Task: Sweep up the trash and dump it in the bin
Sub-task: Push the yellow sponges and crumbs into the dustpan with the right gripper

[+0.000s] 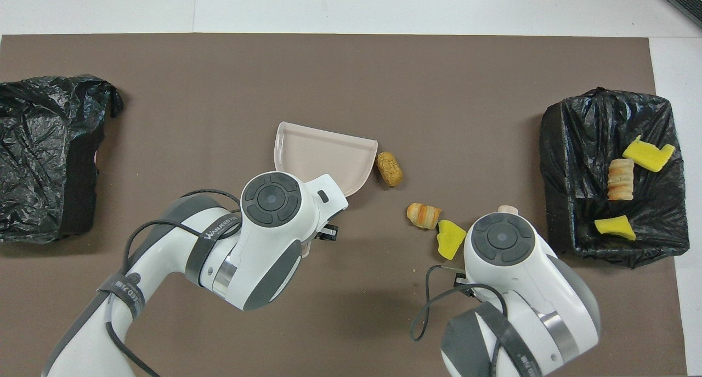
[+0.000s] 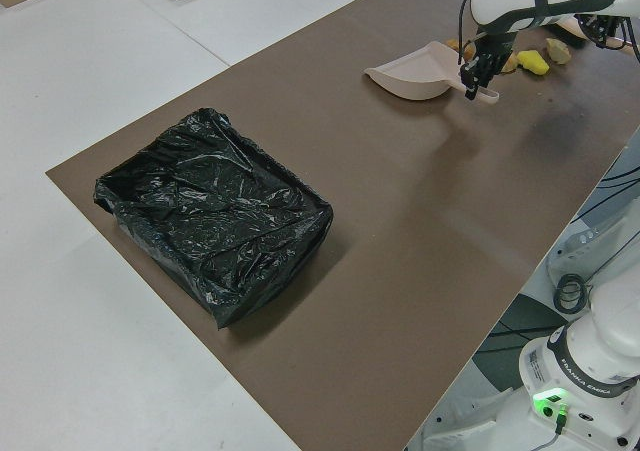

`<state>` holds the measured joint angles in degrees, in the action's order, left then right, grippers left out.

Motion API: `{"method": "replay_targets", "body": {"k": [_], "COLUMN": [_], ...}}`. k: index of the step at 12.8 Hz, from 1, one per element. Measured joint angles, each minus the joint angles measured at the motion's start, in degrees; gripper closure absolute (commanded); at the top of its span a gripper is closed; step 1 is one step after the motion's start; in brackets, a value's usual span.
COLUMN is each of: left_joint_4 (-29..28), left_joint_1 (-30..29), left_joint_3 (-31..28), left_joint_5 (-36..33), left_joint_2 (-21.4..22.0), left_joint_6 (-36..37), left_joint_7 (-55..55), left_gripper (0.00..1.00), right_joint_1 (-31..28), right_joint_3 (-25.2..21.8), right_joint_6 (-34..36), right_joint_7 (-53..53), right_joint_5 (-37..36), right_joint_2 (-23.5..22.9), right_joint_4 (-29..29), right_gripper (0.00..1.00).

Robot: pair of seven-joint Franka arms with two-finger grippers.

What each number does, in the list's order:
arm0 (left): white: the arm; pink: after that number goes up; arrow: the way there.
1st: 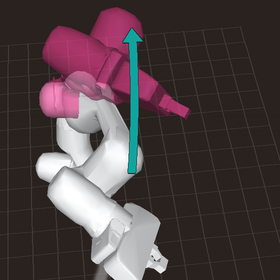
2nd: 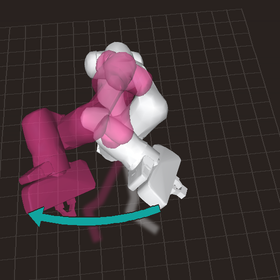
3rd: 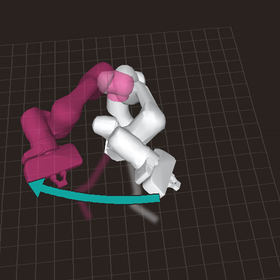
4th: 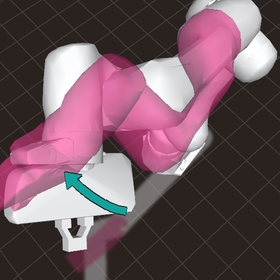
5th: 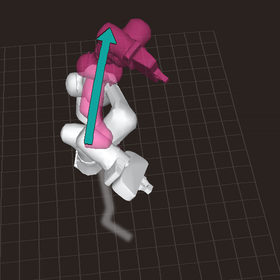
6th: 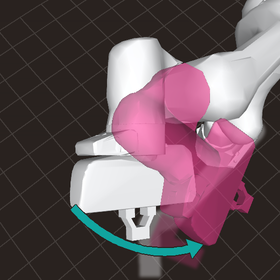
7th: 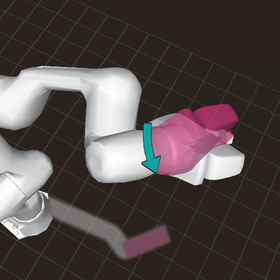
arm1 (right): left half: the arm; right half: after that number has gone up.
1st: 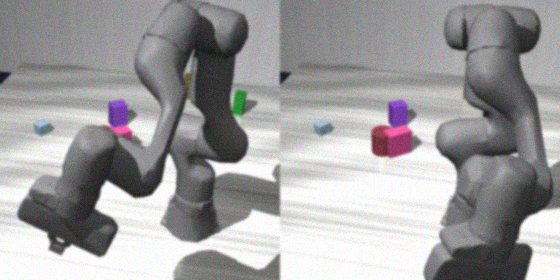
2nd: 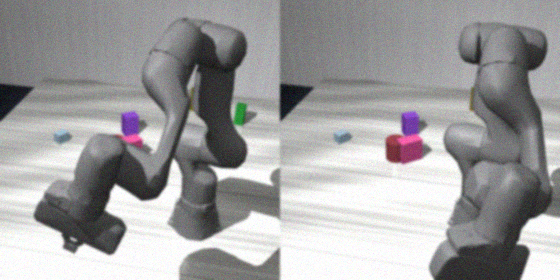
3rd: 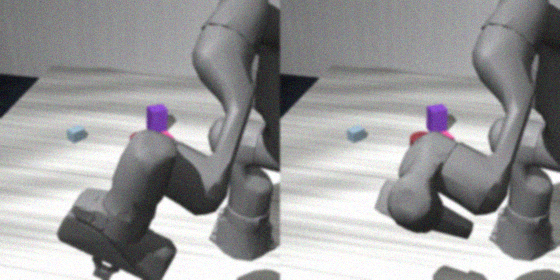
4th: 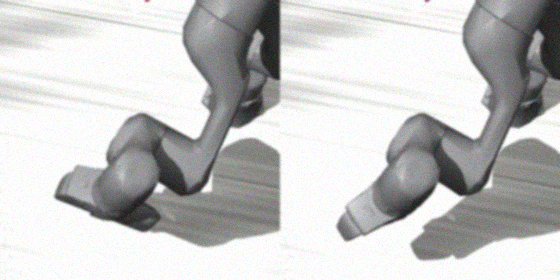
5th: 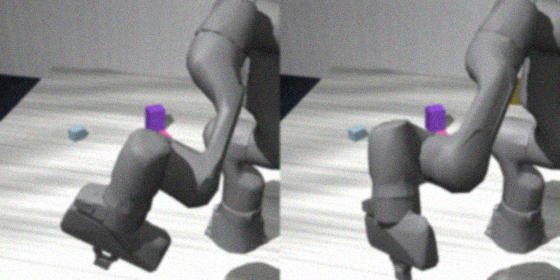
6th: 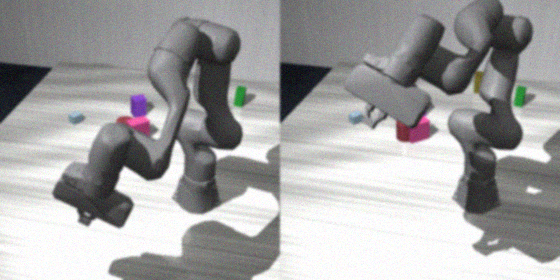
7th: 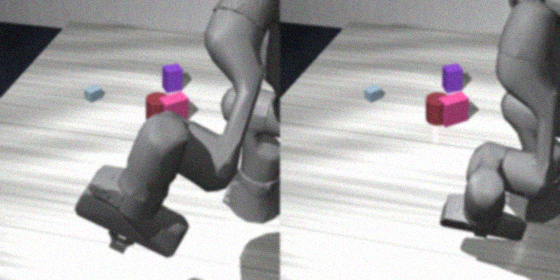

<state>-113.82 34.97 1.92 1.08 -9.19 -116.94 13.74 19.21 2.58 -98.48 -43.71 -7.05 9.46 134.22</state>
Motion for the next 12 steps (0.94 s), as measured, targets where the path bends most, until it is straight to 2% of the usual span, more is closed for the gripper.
{"method": "replay_targets", "body": {"k": [3,4,7,9,12], "left_joint_4": [1.47,1.47,1.47,1.45,1.27], "left_joint_1": [-0.07,-0.2,-1.55,-1.93,-1.97], "left_joint_3": [-0.49,-0.63,-0.79,-0.95,-0.93], "left_joint_5": [-2.76,-3.01,-3.28,-4.39,-4.96], "left_joint_2": [0.65,0.8,0.91,0.9,0.91], "left_joint_6": [5.6,5.9,6.45,6.6,6.74], "left_joint_7": [-11.3,-13.82,-24.96,-32.92,-38.87], "left_gripper": [0.97,1.0,1.0,1.0,1.0], "right_joint_1": [-4.01,-4.04,-3.59,-1.6,2.27], "right_joint_3": [-0.11,-0.04,0.59,0.74,0.83], "right_joint_6": [-0.37,-2.21,-11.11,-13.56,-17.34], "right_joint_7": [1.74,1.74,1.5,1.13,-1.54], "right_joint_5": [-1.45,-1.46,-1.18,1.18,6.34], "right_joint_2": [1.77,2.64,3.25,3.18,1.49], "right_joint_4": [3.88,6.04,12.26,12.65,11.69], "right_gripper": [1.0,1.0,1.0,1.0,1.0]}}
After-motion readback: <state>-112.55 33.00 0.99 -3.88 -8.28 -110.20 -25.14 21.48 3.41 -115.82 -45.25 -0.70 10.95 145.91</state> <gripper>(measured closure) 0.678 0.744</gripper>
